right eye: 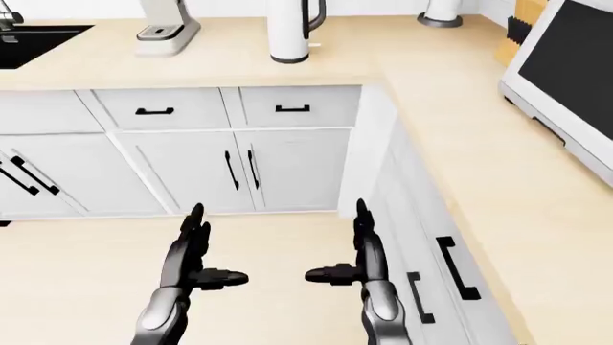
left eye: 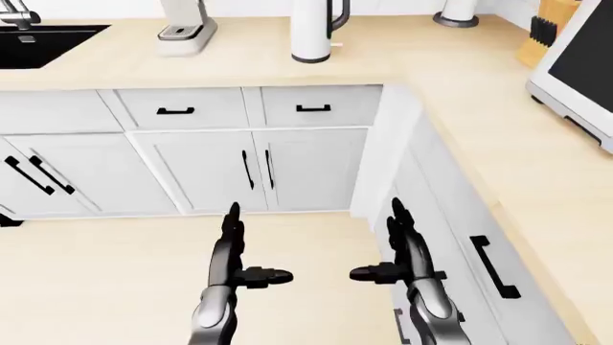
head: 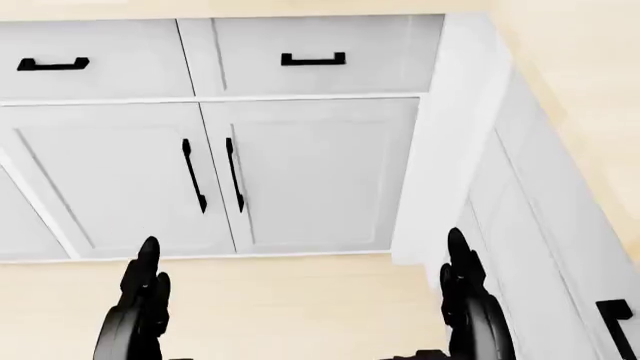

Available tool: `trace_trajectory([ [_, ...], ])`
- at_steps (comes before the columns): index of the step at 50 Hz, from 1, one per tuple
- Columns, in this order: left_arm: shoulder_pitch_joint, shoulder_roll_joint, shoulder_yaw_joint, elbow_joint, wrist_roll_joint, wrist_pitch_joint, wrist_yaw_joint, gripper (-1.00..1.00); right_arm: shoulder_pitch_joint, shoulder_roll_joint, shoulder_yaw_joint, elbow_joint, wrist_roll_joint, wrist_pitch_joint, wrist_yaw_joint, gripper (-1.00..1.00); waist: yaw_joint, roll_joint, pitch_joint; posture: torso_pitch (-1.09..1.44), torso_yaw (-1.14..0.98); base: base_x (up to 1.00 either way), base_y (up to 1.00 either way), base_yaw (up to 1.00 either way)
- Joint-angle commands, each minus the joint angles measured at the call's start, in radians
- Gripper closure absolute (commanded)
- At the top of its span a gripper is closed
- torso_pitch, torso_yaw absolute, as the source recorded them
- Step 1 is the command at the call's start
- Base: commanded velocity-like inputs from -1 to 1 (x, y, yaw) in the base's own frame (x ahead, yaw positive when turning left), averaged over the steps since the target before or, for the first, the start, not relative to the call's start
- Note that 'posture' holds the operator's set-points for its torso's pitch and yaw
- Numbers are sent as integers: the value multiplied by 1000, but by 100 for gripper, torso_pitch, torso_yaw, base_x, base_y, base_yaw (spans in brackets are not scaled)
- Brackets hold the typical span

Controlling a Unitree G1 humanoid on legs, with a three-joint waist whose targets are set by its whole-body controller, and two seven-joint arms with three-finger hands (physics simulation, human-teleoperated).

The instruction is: Press down the lever to turn on the electric kettle.

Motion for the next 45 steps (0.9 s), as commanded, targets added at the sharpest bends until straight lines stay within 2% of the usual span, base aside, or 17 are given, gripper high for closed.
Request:
trace_trajectory([
  [1,-17,5,-3,-147,-4,-18,-5,-100,-16,-2,0,-114,6,-51,0,-100,-2,-8,-1,0,0,0,0,0],
  [2,-17,4,-2,-157,-4,-11,-6,-100,-14,-2,1,-123,5,-47,0,-100,2,-7,-37,0,0,0,0,0],
  [3,-18,4,-2,-162,-2,-8,-6,-100,-12,-2,1,-133,3,-43,-1,-100,6,0,-63,0,0,0,0,0],
  [5,-16,4,-1,-172,1,-3,-6,-100,-11,-2,2,-142,2,-36,-1,-100,5,-8,-18,0,0,0,0,0],
  [7,-14,4,-1,-187,2,5,-8,-100,-12,-1,4,-146,0,-33,-1,-100,7,-8,-68,0,0,0,0,0],
  [8,-14,3,-1,-167,3,-18,-8,-100,-10,-1,3,-158,-1,-29,-2,-100,7,-7,-73,0,0,0,0,0],
  [18,-3,0,-11,-272,5,50,-15,-100,0,-4,7,-266,-18,29,3,-100,8,-5,-84,0,0,0,0,0],
  [19,-7,0,-10,-310,3,88,-14,-100,-1,-4,7,-277,-21,36,4,-100,8,-5,-85,0,0,0,0,0],
  [27,-20,-2,-15,-390,1,153,-11,-100,-28,-21,-6,-422,-85,144,17,-100,9,-5,-91,0,0,0,0,0],
  [40,-105,-4,-25,-671,-24,419,23,-100,-94,-39,-32,-616,-156,331,55,-100,9,-7,-84,0,0,0,0,0],
  [45,-128,0,-17,-743,-36,483,33,-100,-109,-41,-31,-664,-179,378,61,-100,9,-6,-80,0,0,0,0,0],
])
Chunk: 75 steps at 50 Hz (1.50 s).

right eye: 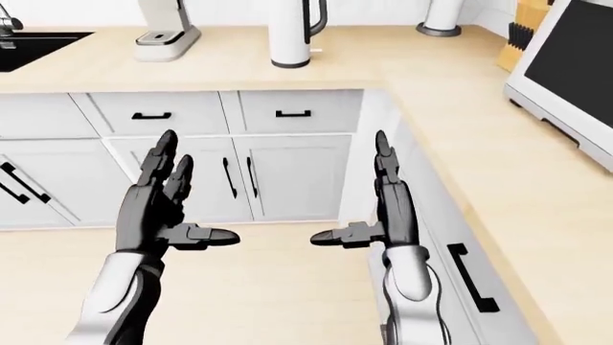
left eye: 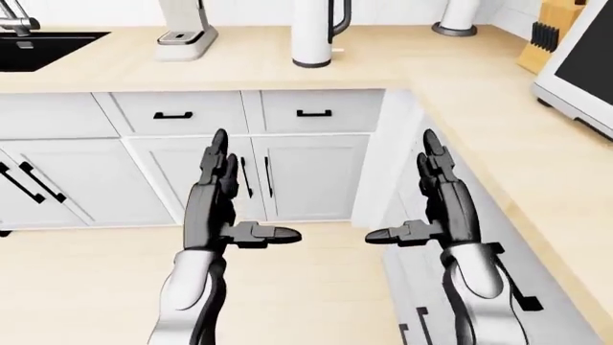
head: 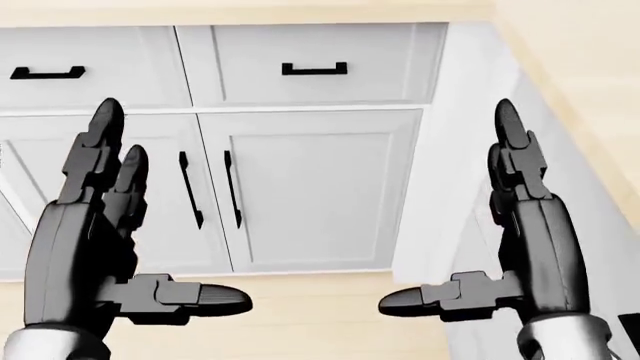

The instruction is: Press down the lever to turn on the electric kettle.

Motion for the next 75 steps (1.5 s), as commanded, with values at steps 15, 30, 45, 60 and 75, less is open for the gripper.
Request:
trace_trajectory([
  [15,-42,13,23,-83,-25,31,25,-100,-38,-7,-4,-71,-39,26,15,-100,-1,5,19,0,0,6,0,0],
  [30,-24,10,18,-102,-20,32,24,-100,-30,-3,-1,-86,-50,24,15,-100,8,17,19,0,0,21,0,0],
  [45,-21,8,25,-118,-30,38,28,-100,-29,-2,3,-91,-58,27,15,-100,-12,55,26,0,0,24,0,0],
  [60,-17,9,27,-113,-38,27,34,-100,-19,2,4,-98,-61,28,14,-100,15,-51,3,0,0,27,0,0],
  [75,-12,9,26,-120,-41,29,36,-100,-18,1,3,-90,-65,45,16,-100,-5,82,17,0,0,25,0,0],
])
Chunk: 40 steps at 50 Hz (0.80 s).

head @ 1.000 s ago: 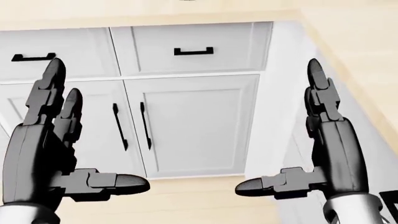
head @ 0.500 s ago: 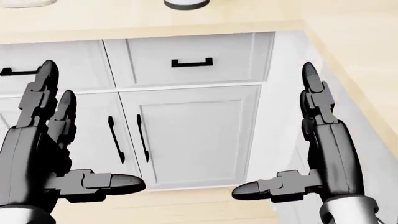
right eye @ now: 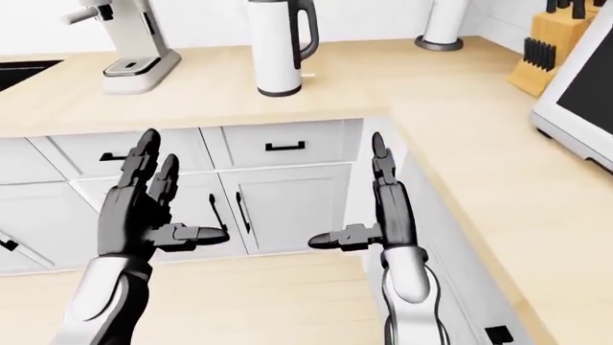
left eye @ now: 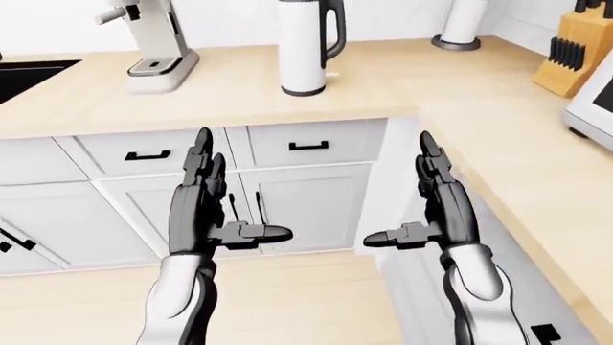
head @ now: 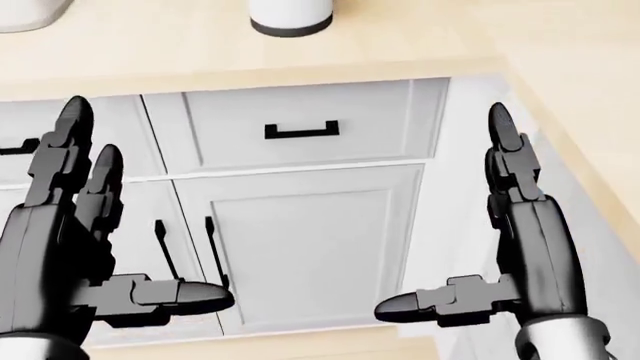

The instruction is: Press down the lever to turn on the electric kettle.

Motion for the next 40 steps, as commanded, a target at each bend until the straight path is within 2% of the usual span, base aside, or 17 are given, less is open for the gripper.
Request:
trace_trajectory([
  [1,-24,-1,-10,-42,-4,-29,-3,-100,-24,-9,-19,-43,-6,-16,-8,-100,-1,4,-18,0,0,13,0,0],
  [4,-25,-1,-8,-43,-5,-27,-3,-100,-32,-9,-12,-42,-4,-7,-6,-100,3,-21,-34,0,0,8,0,0],
  [7,-22,-1,-8,-43,-6,-29,-3,-100,-31,-12,-10,-42,-11,-8,-4,-100,10,-57,-15,0,0,1,0,0],
  [9,-22,-1,-9,-45,-6,-27,-2,-100,-35,-15,-4,-49,-29,0,-2,-100,14,-106,-22,0,0,0,0,0],
  [12,-19,-1,-9,-44,-6,-31,-3,-100,-34,-13,-6,-53,-39,-1,1,-100,17,-86,-29,0,0,0,0,0],
  [13,-19,-2,-8,-44,-7,-30,-3,-100,-33,-12,-8,-57,-39,0,1,-100,13,-83,-53,0,0,0,0,10],
  [15,-19,-2,-9,-44,-7,-31,-3,-100,-33,-11,-8,-56,-39,-2,2,-100,1,-88,-31,0,0,0,0,11],
  [18,-20,-2,-8,-44,-7,-30,-2,-100,-36,-11,-7,-60,-43,1,3,-100,-5,-73,-34,0,0,0,0,11],
  [21,-16,-2,-10,-46,-7,-33,-2,-100,-34,-10,-6,-64,-46,2,2,-100,-7,-26,-19,0,0,0,0,12],
  [23,-17,-2,-9,-47,-7,-31,-1,-100,-34,-9,-5,-66,-47,2,3,-100,-5,32,-24,0,0,0,0,11],
  [24,-17,-2,-8,-48,-8,-29,-1,-100,-34,-9,-4,-68,-49,4,3,-100,4,-11,-25,0,0,0,0,12],
  [26,-16,-2,-9,-50,-8,-28,-1,-100,-34,-9,-4,-70,-50,5,4,-100,6,1,-30,0,0,0,0,11],
  [33,-11,-3,-8,-53,-10,-31,-3,-100,-33,-8,-3,-75,-52,6,5,-100,1,-60,-27,0,0,0,0,11],
  [35,-8,-2,-9,-55,-11,-31,-3,-100,-31,-8,-4,-73,-52,4,4,-100,3,-96,-16,0,0,0,0,6],
  [37,-10,-2,-8,-55,-11,-29,-3,-100,-29,-6,-5,-72,-46,-1,6,-100,19,-142,-35,0,0,0,0,0],
  [38,-10,-2,-8,-56,-12,-27,-2,-100,-29,-7,-5,-73,-49,1,4,-100,10,-94,-14,0,0,0,0,0],
  [40,-8,-2,-9,-57,-10,-29,-2,-100,-29,-6,-7,-75,-48,2,3,-100,8,-88,-23,0,0,0,0,0],
])
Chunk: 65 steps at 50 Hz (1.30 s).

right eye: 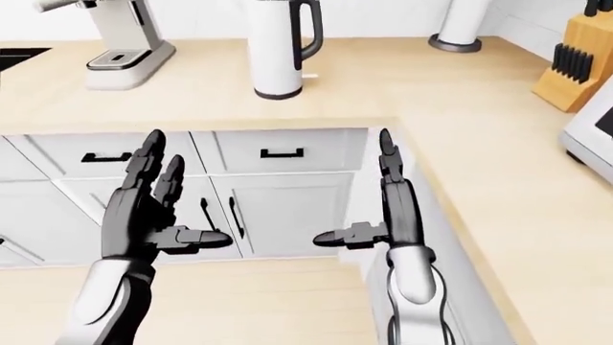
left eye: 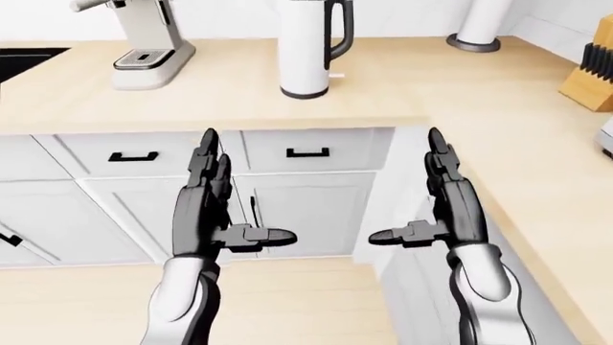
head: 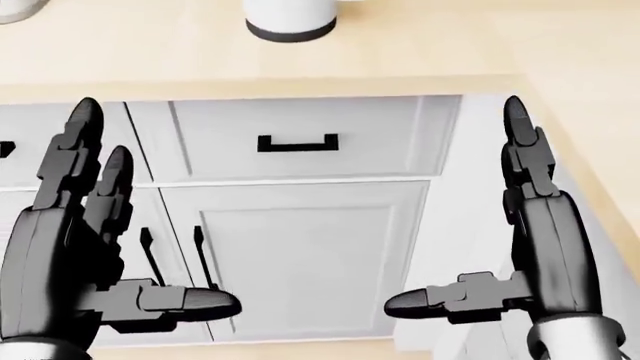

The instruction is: Press down the lever to turn on the electric kettle.

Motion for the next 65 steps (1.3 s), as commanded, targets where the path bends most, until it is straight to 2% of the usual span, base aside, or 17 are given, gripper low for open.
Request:
trace_trajectory([
  [1,-22,6,11,-42,1,-28,2,-100,-22,0,3,-41,0,-25,-7,-100,0,3,-22,0,0,0,0,0],
  [4,-22,5,12,-46,0,-25,3,-100,-23,-1,2,-40,0,-23,-6,-100,-5,21,-40,0,0,0,0,3],
  [6,-23,6,12,-44,0,-26,3,-100,-23,-2,3,-37,1,-24,-6,-100,-8,29,-19,0,0,0,0,8],
  [11,-22,6,13,-43,-1,-27,3,-100,-24,-2,6,-42,-2,-22,-3,-100,-6,55,-15,0,0,0,0,8],
  [18,-22,6,13,-46,0,-26,4,-100,-24,-2,7,-42,-4,-19,-4,-100,-4,29,-23,0,0,0,0,8],
  [22,-25,6,14,-44,-1,-25,4,-100,-25,-1,9,-44,-6,-18,-4,-100,-6,-37,-22,0,0,0,0,8],
  [24,-26,7,15,-40,-1,-28,4,-100,-25,0,9,-44,-7,-16,-4,-100,-15,-13,-16,0,0,0,0,7],
  [31,-27,7,16,-39,-3,-27,4,-100,-26,0,10,-44,-10,-13,-4,-100,-6,18,-7,0,0,0,0,8],
  [33,-33,8,17,-45,-4,-16,6,-100,-25,0,10,-45,-11,-12,-4,-100,-7,46,-6,0,0,0,0,13],
  [35,-26,7,15,-41,-3,-27,5,-100,-25,0,10,-47,-10,-12,-4,-100,-8,107,-26,0,0,0,0,17],
  [36,-26,7,15,-42,-3,-25,5,-100,-26,0,11,-46,-10,-12,-4,-100,2,74,-17,0,0,0,0,17],
  [40,-26,7,16,-41,-4,-27,4,-100,-25,0,11,-44,-11,-17,-5,-100,1,61,-22,0,0,0,0,18],
  [41,-26,7,17,-40,-4,-27,4,-100,-25,1,9,-37,-12,-19,-9,-100,-4,47,-8,0,0,0,0,0],
  [47,-26,7,16,-46,-4,-22,6,-100,-23,3,4,-51,-7,-17,-14,-100,13,-31,-10,0,0,0,0,0],
  [48,-26,7,15,-51,-4,-19,6,-100,-24,3,3,-50,-4,-14,-15,-100,11,-6,-9,0,0,0,0,0],
  [53,-27,8,17,-55,-5,-14,6,-100,-24,1,6,-59,-6,-10,-15,-100,1,10,-27,0,0,0,0,0],
  [65,-27,8,20,-57,-9,-14,5,-100,-26,0,7,-64,-5,-12,-14,-100,-6,14,-41,0,0,0,0,0],
])
